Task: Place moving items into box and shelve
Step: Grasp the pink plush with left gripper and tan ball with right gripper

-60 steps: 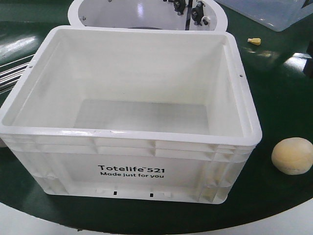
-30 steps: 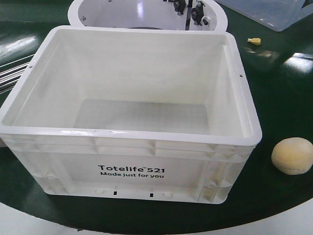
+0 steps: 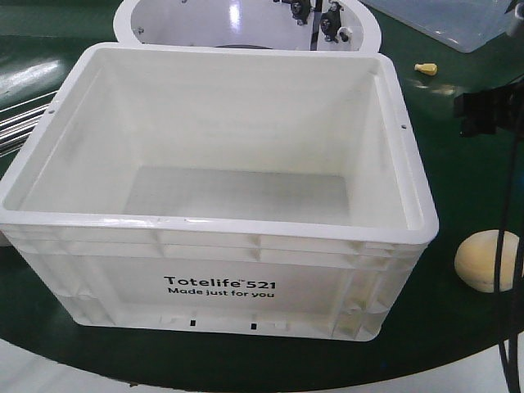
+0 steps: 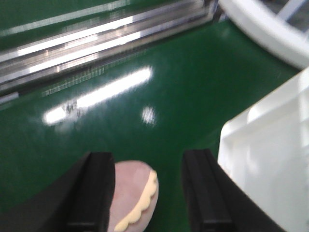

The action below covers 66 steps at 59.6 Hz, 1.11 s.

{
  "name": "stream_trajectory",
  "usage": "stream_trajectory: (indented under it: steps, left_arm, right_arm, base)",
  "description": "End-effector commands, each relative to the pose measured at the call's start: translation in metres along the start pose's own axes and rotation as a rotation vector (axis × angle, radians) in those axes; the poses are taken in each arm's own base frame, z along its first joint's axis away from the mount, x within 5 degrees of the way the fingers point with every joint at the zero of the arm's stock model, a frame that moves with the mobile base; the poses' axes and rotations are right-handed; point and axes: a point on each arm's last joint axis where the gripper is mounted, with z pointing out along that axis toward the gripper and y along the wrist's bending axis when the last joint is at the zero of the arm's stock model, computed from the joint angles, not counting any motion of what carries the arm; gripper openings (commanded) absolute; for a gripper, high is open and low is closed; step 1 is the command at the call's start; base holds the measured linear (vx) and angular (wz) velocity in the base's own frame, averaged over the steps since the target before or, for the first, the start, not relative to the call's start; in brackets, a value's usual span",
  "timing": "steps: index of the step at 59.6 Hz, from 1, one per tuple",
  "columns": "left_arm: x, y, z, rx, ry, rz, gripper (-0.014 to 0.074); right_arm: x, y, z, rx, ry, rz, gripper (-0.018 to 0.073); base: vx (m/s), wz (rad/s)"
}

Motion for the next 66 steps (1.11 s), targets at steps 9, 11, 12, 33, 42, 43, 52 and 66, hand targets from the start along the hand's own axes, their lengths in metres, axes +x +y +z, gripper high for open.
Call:
stream_trajectory:
  steps: [9,11,12,33,42,43,52,66]
  left_arm:
    - [-0.003,0.0,0.024,-0.005,0.086,0.041,0.0445]
    - [-0.002,0.001,0.03,-0.008,0.107,0.046,0.0445]
    - [-0.002,0.001,0.032,-0.009,0.115,0.047,0.0444]
    - [0.009,0.006,0.062,-0.033,0.257,0.048,0.0443]
    - [0.007,0.008,0.065,-0.052,0.244,0.072,0.0443]
    - [0.007,0.008,0.066,-0.056,0.248,0.079,0.0443]
    - [0.01,0.009,0.077,-0.057,0.282,0.097,0.0443]
    - [0.023,0.012,0.104,-0.068,0.412,0.09,0.0443]
  right_arm:
    - [-0.003,-0.002,0.01,0.03,0.072,0.009,0.0503]
    - [-0.001,-0.002,0.014,0.034,0.103,0.011,0.0501]
    - [0.0,-0.002,0.016,0.036,0.116,0.012,0.0501]
    - [0.038,-0.005,0.052,0.062,0.276,-0.005,0.048]
    - [0.053,-0.006,0.064,0.063,0.285,0.004,0.048]
    - [0.056,-0.007,0.065,0.068,0.297,0.0,0.048]
    - [0.067,-0.014,0.07,0.137,0.333,-0.022,0.048]
    - [0.081,-0.015,0.075,0.144,0.372,0.005,0.048]
  base:
    - [0.0,0.0]
    - [0.0,0.0]
    - [0.0,0.0]
    - [0.0,0.0]
    - [0.0,0.0]
    - [0.0,0.0]
    - [0.0,0.0]
    - [0.0,0.0]
